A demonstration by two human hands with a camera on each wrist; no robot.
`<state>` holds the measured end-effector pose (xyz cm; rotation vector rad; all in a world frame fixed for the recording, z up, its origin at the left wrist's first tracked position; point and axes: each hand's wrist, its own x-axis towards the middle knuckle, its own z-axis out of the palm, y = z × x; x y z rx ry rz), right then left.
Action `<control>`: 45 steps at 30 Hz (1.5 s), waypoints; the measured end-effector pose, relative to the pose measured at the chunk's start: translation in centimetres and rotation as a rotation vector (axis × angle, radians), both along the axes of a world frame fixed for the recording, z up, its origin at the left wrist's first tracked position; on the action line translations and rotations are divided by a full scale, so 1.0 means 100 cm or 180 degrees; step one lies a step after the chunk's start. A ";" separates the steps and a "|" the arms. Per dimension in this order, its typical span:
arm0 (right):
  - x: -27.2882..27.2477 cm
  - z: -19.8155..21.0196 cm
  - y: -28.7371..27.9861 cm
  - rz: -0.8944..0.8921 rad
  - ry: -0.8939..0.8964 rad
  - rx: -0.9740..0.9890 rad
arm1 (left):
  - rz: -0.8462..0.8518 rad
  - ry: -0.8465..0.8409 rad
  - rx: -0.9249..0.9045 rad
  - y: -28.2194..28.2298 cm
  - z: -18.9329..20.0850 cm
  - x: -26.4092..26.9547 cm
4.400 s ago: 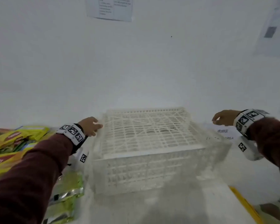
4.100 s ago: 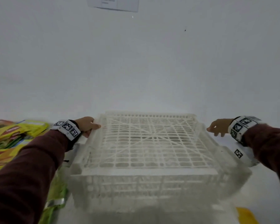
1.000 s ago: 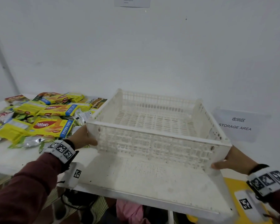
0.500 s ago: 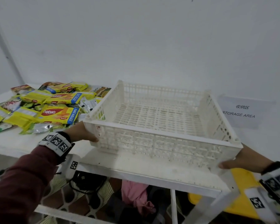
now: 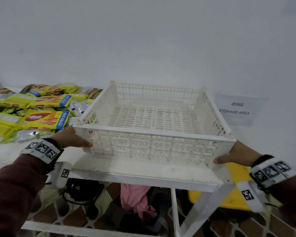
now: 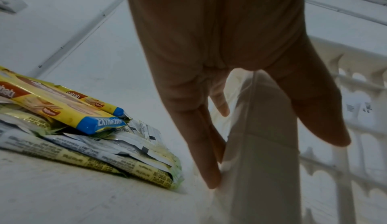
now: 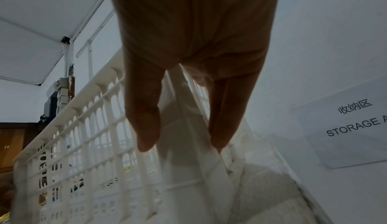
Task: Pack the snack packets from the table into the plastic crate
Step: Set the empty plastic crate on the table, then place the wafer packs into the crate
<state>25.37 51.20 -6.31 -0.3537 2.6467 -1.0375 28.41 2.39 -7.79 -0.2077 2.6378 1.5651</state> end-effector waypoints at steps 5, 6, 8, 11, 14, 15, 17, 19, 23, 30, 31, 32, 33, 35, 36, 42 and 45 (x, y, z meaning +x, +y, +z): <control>0.001 -0.003 0.001 -0.0029 0.0112 0.0253 | 0.0033 -0.0035 0.0119 -0.005 -0.007 -0.006; 0.001 -0.003 0.001 -0.0041 0.0121 0.0297 | 0.0080 -0.0023 0.0102 -0.008 -0.009 -0.007; 0.000 -0.005 0.001 -0.0079 0.0108 0.0304 | 0.0101 0.0020 0.0086 -0.012 -0.014 -0.008; 0.003 -0.005 -0.002 -0.0170 0.0129 0.0197 | 0.0125 -0.0006 0.0157 -0.007 -0.010 -0.003; 0.009 -0.004 -0.001 -0.0234 0.0028 0.0317 | 0.0052 0.0022 0.0027 -0.007 -0.006 -0.001; 0.006 -0.010 0.007 -0.0245 0.0011 0.0354 | -0.0036 0.0078 -0.0088 -0.009 -0.006 -0.001; 0.007 -0.014 0.011 -0.0408 -0.0031 0.0757 | -0.0195 0.0054 -0.0120 -0.015 -0.002 0.005; 0.012 -0.025 0.024 -0.0656 -0.0101 0.1377 | -0.0347 -0.0069 -0.0009 -0.023 0.007 0.014; -0.060 -0.130 0.128 -0.0258 -0.0032 0.2156 | -0.0237 -0.0254 -0.0459 -0.063 0.018 0.038; 0.074 0.031 -0.206 0.1180 -0.0663 0.1673 | 0.0086 -0.0081 -0.0855 -0.174 0.022 0.087; 0.083 0.040 -0.243 0.1459 -0.0539 0.1466 | 0.0163 -0.0072 -0.0910 -0.189 0.023 0.092; 0.089 0.044 -0.277 0.1640 -0.0379 0.1256 | 0.0245 -0.0037 -0.0969 -0.204 0.024 0.097; 0.090 0.045 -0.310 0.1770 -0.0254 0.1096 | 0.0314 0.0008 -0.1041 -0.218 0.024 0.099; 0.088 0.042 -0.373 0.1955 0.0022 0.0845 | 0.0429 0.0091 -0.1164 -0.243 0.023 0.101; 0.086 0.041 -0.401 0.1988 0.0148 0.0752 | 0.0486 0.0118 -0.1195 -0.252 0.023 0.102; 0.035 0.034 -0.533 0.1851 0.0865 0.1042 | 0.0717 0.0174 -0.1589 -0.291 0.022 0.088; 0.000 0.034 -0.575 0.1678 0.1084 0.1527 | 0.0619 0.0153 -0.1819 -0.307 0.020 0.070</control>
